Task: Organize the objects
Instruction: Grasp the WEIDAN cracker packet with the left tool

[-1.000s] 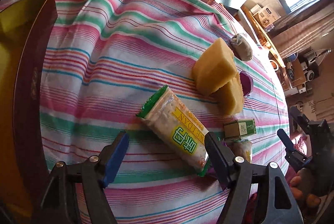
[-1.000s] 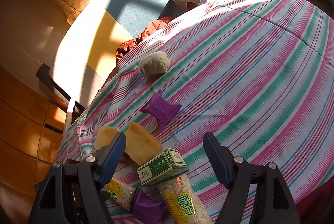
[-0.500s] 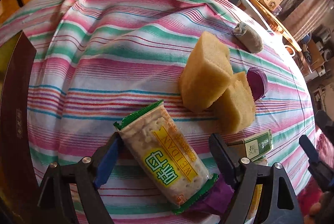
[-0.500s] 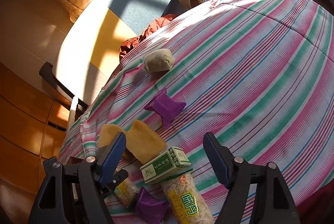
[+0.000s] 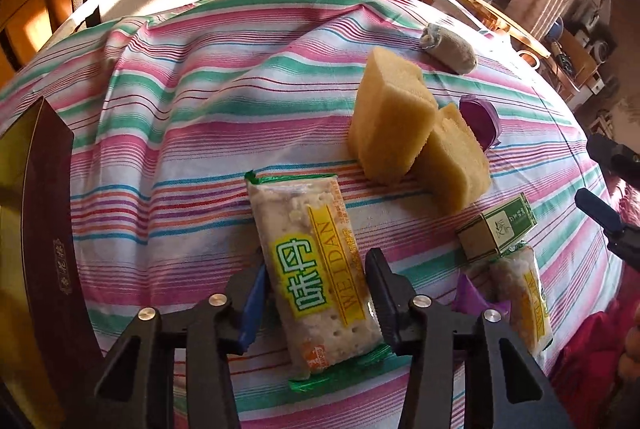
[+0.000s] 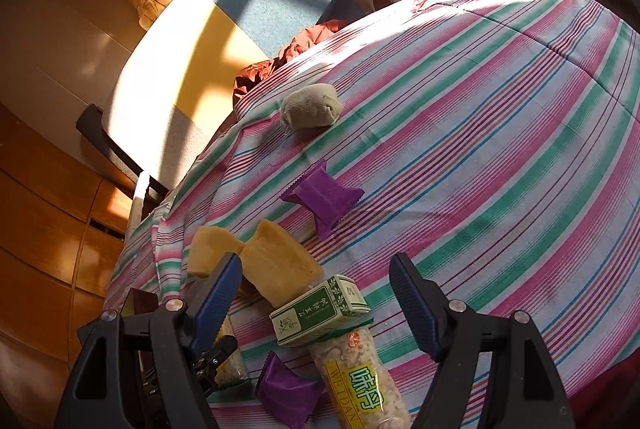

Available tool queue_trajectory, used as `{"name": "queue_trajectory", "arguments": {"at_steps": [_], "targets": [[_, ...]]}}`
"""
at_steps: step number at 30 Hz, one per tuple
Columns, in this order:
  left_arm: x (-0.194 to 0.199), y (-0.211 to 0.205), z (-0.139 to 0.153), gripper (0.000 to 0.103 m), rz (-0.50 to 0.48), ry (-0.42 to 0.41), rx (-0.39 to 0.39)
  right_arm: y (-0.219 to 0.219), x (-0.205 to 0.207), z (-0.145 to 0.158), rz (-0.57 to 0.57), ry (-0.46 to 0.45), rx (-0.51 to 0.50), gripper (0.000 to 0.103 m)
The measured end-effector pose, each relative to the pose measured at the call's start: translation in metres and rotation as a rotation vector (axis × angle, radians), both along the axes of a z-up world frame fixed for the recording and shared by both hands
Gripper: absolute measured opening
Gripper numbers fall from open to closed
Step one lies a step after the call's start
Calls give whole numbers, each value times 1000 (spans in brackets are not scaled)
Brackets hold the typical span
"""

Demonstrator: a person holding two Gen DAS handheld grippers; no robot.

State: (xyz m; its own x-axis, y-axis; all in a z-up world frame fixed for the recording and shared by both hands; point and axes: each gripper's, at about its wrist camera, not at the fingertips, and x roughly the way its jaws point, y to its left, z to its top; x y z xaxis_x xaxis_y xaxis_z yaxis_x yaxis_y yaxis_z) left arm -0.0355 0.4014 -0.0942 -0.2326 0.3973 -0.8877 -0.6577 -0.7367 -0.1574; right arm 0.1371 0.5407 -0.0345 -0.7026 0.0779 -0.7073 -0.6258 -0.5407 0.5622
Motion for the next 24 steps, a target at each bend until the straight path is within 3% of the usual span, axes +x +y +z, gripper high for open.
{"name": "queue_trajectory", "arguments": {"at_steps": [5,9,17,24], "targets": [[11,-20,1,43,-37,31,10,-19,-17,7,129,26,30,66],[17,-29,3,41,-44,35,27,-44,-34,7,259,4,66,63],[32,-45,12,40,-81,57,56,-86,-55,-1,479,-50,90,47],[41,-65,30,40,-88,60,111,-108,-66,-16,593,-149,96,46]]}}
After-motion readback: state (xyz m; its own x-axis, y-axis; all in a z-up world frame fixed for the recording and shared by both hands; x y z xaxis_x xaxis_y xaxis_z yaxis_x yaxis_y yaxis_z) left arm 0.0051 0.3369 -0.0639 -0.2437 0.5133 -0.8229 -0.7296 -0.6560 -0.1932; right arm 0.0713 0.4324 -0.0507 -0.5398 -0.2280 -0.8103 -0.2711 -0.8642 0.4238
